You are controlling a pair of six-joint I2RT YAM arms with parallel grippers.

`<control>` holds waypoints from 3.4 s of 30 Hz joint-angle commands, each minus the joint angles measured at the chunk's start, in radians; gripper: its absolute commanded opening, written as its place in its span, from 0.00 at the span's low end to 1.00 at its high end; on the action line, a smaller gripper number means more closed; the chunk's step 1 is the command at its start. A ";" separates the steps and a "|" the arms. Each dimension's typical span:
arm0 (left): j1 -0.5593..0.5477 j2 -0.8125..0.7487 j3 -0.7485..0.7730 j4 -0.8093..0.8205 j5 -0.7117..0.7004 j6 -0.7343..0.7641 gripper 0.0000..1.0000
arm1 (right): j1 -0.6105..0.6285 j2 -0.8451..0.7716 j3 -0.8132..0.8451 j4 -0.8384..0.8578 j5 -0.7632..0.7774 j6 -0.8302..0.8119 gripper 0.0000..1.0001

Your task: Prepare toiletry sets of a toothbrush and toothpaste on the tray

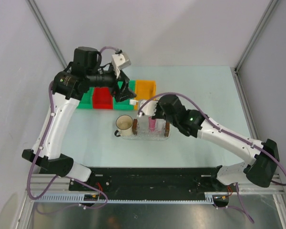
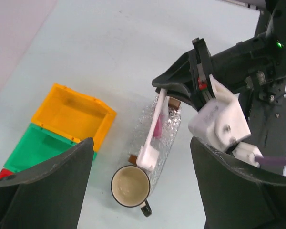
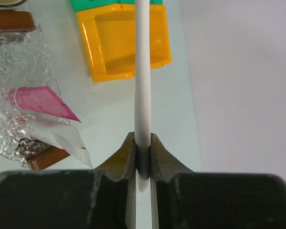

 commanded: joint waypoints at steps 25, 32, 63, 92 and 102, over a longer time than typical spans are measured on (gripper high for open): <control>-0.009 -0.161 -0.450 0.959 0.204 -0.552 0.88 | -0.493 -0.049 0.199 0.104 -1.166 0.846 0.00; -0.071 -0.118 -0.450 1.033 0.267 -0.611 0.86 | -0.478 -0.037 0.197 0.104 -1.223 0.838 0.00; -0.055 -0.089 -0.529 1.228 0.295 -0.770 0.00 | -0.441 -0.034 0.197 0.049 -1.177 0.785 0.51; 0.052 -0.262 -0.982 1.066 0.019 -0.242 0.00 | -0.811 -0.085 0.038 0.026 -1.065 0.663 0.65; 0.028 -0.190 -1.039 1.200 0.016 -0.275 0.00 | -0.831 -0.080 0.010 0.032 -1.081 0.654 0.65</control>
